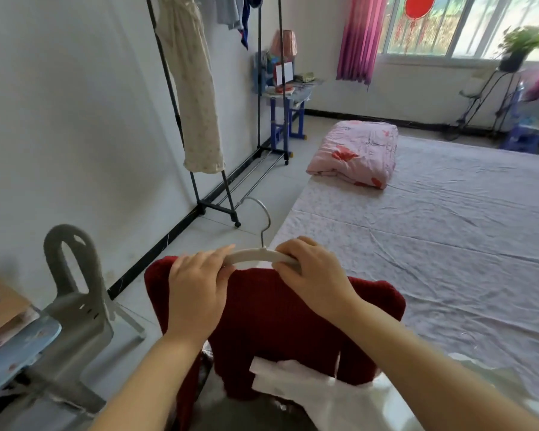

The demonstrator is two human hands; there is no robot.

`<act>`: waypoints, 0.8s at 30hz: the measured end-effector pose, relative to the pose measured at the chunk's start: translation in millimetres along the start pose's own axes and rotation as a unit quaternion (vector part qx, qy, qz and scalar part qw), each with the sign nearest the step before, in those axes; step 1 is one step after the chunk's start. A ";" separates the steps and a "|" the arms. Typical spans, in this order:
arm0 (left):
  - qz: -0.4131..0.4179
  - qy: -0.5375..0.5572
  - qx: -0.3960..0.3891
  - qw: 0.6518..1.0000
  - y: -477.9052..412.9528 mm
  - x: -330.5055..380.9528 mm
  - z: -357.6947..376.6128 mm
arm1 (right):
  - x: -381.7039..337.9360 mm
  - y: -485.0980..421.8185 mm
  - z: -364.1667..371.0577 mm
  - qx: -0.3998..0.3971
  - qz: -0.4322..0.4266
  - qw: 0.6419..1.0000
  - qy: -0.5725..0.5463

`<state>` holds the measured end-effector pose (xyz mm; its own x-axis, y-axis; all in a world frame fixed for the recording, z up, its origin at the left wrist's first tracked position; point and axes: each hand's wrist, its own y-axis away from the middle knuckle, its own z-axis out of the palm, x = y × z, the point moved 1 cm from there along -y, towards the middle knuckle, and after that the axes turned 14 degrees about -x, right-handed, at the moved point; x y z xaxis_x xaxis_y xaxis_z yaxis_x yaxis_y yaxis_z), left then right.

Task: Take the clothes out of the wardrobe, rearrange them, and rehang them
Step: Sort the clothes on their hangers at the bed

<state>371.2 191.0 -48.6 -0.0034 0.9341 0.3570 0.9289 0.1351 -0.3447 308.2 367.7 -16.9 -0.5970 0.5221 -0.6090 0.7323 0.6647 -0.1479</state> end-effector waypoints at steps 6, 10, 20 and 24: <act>0.092 0.079 0.069 0.990 23.1 11.5 -58.6 | -73.7 45.2 -19.7 0.121 0.016 0.989 0.085; 0.138 0.111 0.116 0.977 32.6 27.6 -106.1 | -123.3 70.8 -41.9 0.211 0.029 0.968 0.131; 0.224 0.228 0.065 0.945 77.8 137.9 -164.9 | -173.3 202.8 -87.8 0.329 0.136 0.924 0.140; 0.257 0.282 0.012 0.924 112.3 191.0 -141.7 | -163.0 278.5 -90.6 0.349 0.199 0.902 0.159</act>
<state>527.3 337.7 103.9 0.6351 0.5577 0.5344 0.7464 -0.2651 -0.6104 579.8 516.2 111.8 -0.2246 0.8458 -0.4839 0.8702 -0.0493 -0.4901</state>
